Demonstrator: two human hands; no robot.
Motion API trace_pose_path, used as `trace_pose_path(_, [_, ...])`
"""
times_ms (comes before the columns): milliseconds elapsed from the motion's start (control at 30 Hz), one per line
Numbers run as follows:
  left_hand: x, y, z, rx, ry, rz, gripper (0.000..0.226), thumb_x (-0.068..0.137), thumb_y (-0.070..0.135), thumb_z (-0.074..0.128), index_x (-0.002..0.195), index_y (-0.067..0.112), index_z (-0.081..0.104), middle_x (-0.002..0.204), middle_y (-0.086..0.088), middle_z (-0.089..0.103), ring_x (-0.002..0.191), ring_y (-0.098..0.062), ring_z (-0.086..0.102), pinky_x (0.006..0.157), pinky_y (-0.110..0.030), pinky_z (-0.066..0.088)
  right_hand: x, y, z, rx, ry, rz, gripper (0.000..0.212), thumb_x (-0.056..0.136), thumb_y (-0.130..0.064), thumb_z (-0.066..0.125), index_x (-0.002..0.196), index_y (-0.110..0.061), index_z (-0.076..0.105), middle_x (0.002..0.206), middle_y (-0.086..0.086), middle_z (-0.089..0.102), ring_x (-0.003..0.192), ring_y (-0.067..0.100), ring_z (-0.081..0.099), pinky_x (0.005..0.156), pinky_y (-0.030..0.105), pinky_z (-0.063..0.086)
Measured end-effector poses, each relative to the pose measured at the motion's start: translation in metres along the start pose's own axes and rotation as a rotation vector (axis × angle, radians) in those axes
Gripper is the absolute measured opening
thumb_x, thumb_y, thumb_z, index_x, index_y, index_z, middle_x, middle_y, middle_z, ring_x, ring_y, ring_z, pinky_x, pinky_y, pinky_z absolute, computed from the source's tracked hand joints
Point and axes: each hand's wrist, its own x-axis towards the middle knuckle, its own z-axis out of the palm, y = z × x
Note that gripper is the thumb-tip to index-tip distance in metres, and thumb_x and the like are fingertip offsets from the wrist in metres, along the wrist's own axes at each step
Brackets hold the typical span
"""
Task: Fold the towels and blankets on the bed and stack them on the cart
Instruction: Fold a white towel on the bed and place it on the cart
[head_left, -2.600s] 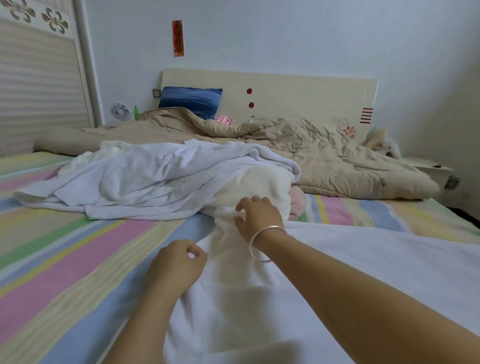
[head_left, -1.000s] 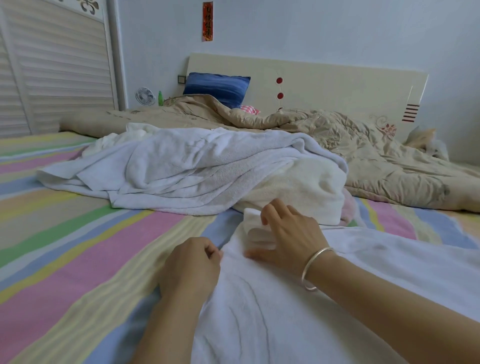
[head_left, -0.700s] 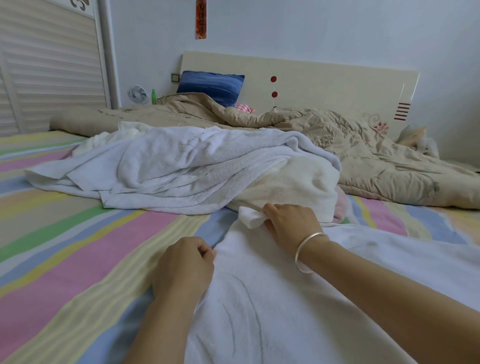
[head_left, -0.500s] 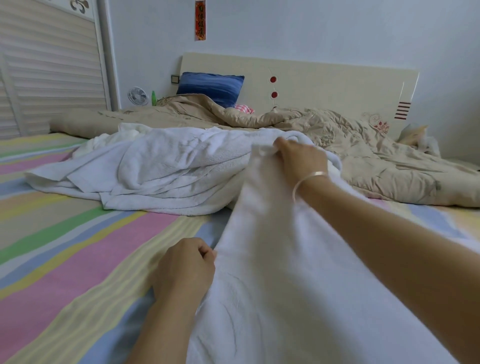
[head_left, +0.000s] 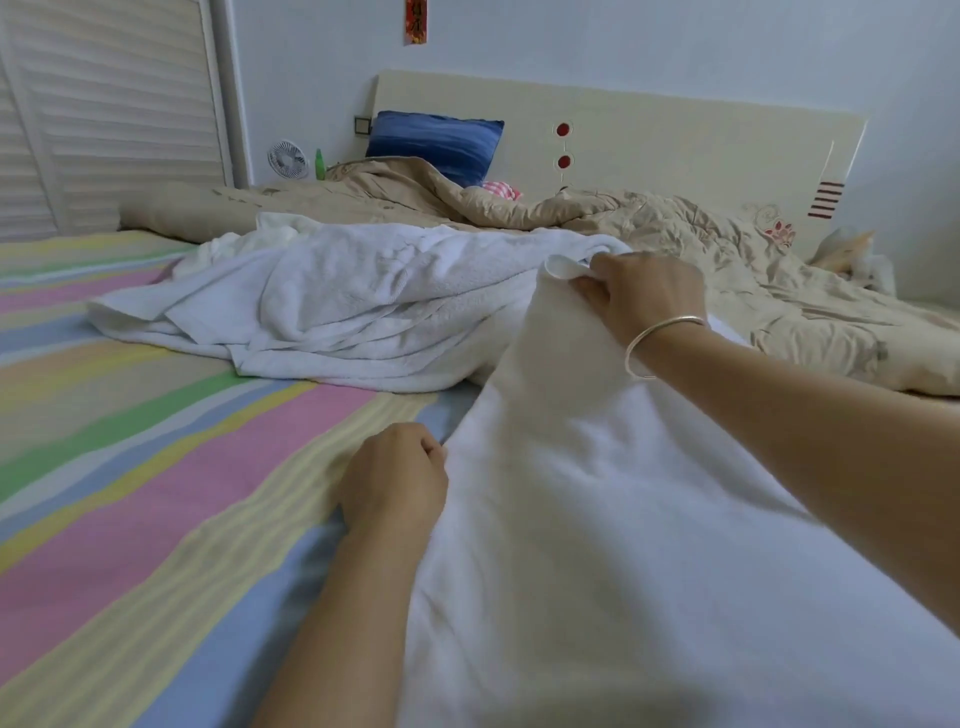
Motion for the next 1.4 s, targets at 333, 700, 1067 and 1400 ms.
trace_pose_path(333, [-0.074, -0.015, -0.077, -0.400, 0.143, -0.126, 0.010, 0.092, 0.015, 0.054, 0.096, 0.013, 0.063, 0.086, 0.000, 0.067, 0.073, -0.023, 0.063, 0.067, -0.033, 0.048, -0.133, -0.105, -0.148, 0.289, 0.087, -0.203, 0.035, 0.070, -0.048, 0.069, 0.052, -0.019, 0.059, 0.044, -0.001, 0.053, 0.034, 0.025, 0.050, 0.048, 0.018, 0.007])
trace_pose_path(700, [-0.181, -0.051, -0.166, -0.732, -0.519, -0.600, 0.052, 0.092, 0.048, 0.060, 0.107, -0.002, 0.065, 0.088, -0.018, 0.074, 0.081, -0.025, 0.074, 0.065, -0.034, 0.060, -0.275, -0.140, -0.161, 0.528, -0.221, -0.330, 0.028, 0.058, -0.035, 0.069, 0.085, -0.027, 0.068, 0.072, -0.008, 0.062, 0.062, 0.016, 0.061, 0.048, 0.021, 0.043])
trace_pose_path(1067, [-0.188, -0.031, -0.149, -0.772, -0.372, -0.639, 0.027, 0.091, -0.002, 0.061, 0.115, -0.012, 0.056, 0.096, -0.024, 0.067, 0.064, -0.025, 0.069, 0.044, -0.029, 0.057, -0.261, 0.048, -0.166, 0.081, -0.654, -0.384, 0.040, 0.085, -0.051, 0.051, 0.113, -0.023, 0.057, 0.109, -0.002, 0.060, 0.109, 0.022, 0.050, 0.096, 0.031, 0.034])
trace_pose_path(1400, [-0.220, -0.022, -0.179, -0.951, -0.394, -0.611, 0.027, 0.087, 0.003, 0.069, 0.112, -0.005, 0.062, 0.097, -0.020, 0.068, 0.080, -0.027, 0.068, 0.055, -0.028, 0.060, -0.312, 0.080, -0.224, 0.157, -0.355, -0.392, 0.046, 0.070, -0.044, 0.077, 0.088, -0.021, 0.041, 0.068, -0.002, 0.058, 0.059, 0.017, 0.061, 0.045, 0.030, 0.034])
